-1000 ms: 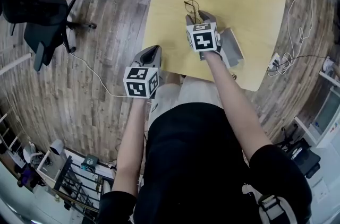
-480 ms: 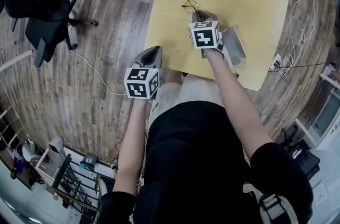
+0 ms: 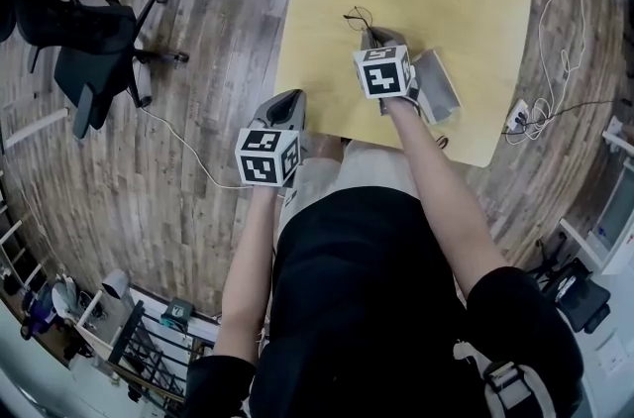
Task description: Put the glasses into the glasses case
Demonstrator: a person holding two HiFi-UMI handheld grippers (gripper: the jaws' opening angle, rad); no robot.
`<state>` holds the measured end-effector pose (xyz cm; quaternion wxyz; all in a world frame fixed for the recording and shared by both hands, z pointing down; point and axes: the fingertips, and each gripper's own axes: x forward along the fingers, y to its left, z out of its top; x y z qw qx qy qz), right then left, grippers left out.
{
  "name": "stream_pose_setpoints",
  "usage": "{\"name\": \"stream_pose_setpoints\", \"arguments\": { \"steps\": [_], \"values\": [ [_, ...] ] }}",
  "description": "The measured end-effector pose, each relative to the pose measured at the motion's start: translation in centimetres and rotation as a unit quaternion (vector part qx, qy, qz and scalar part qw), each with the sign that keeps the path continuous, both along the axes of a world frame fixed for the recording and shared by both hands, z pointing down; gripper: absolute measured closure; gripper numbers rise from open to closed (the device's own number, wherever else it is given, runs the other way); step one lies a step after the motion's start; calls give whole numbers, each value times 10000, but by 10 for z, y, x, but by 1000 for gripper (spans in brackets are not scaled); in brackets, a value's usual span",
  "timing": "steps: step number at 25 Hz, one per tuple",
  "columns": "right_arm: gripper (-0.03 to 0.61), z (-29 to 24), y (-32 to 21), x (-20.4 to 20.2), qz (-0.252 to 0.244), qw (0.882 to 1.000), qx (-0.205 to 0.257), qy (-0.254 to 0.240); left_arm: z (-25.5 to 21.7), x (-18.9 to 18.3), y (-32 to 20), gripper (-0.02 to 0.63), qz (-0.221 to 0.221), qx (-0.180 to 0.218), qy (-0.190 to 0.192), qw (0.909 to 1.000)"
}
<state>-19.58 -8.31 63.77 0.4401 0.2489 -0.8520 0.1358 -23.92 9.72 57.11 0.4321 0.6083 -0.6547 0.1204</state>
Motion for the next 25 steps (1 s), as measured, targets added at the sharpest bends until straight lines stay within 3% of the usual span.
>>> {"name": "stream_pose_setpoints", "arguments": {
  "steps": [5, 14, 25],
  "values": [
    [555, -25, 6, 8, -158, 9996, 185, -132, -5, 6, -12, 589, 186, 70, 4, 9998],
    [555, -65, 22, 52, -216, 9983, 530, -124, -12, 38, -56, 589, 1055, 207, 26, 9942],
    [555, -56, 32, 130, -31, 9993, 308, 202, -9, 81, -85, 589, 1810, 235, 123, 9831]
  ]
}}
